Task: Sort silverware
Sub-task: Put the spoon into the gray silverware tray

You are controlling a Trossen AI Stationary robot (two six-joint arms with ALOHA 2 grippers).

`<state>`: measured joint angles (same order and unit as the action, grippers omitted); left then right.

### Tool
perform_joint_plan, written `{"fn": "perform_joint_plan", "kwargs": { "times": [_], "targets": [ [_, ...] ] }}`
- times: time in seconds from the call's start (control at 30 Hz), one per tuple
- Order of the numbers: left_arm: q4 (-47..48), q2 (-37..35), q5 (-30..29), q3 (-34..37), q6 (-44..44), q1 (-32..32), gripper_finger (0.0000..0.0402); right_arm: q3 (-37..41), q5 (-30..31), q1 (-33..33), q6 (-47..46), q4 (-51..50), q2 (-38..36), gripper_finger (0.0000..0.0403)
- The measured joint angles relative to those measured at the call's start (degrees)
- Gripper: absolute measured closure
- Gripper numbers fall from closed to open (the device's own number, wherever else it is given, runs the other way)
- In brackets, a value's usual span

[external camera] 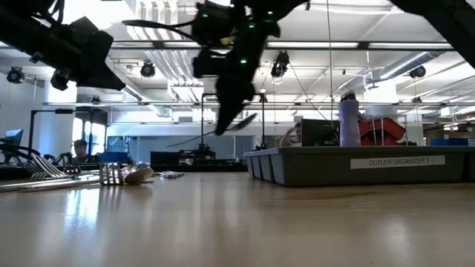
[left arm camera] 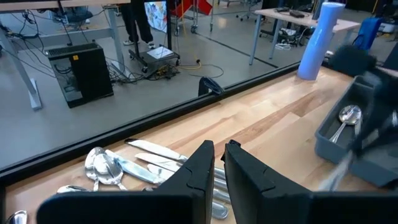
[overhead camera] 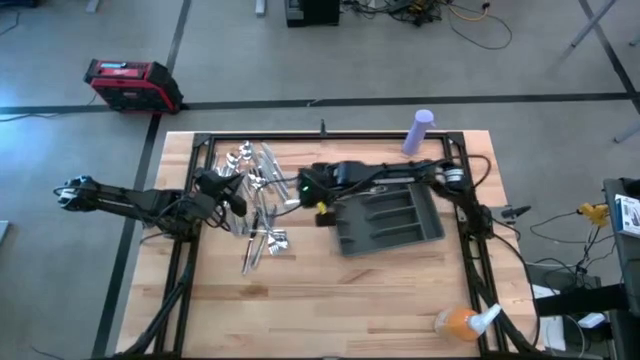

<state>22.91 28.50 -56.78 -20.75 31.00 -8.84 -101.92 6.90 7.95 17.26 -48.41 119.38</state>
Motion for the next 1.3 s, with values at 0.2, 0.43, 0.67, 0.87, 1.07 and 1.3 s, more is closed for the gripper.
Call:
{"fn": "perform_joint_plan", "kwargs": {
  "times": [0.2,0.43,0.67,0.87,1.07,1.3],
  "targets": [
    [0.1,-0.5,-0.04,0.01,-1.61,0.0,0.0377,18.89,-3.85,5.4,-0.48,8.1,-15.44,0.0403],
    [0.65,-0.42,0.01,1.6,-1.99,0.0,0.0377,39.45,-5.25,12.78,7.18,15.8,-27.64,0.0402],
    [0.4,-0.3,6.09,1.68,-1.97,-0.02,0.0377,52.25,-17.59,18.92,13.33,27.69,-29.49,0.0401],
    [-1.68,0.22,6.95,0.73,-2.08,0.0,0.0377,55.59,-20.61,19.9,17.39,36.31,-26.45,0.0402],
    [-5.2,0.72,3.28,-0.42,-6.26,0.0,0.0377,54.97,-17.46,19.56,13.69,40.54,-24.74,0.0402],
    [-6.83,1.61,3.22,-1.05,-11.53,-0.11,0.0377,54.61,-16.93,19.3,7.7,40.81,-24.62,0.0403]
  ]
}}
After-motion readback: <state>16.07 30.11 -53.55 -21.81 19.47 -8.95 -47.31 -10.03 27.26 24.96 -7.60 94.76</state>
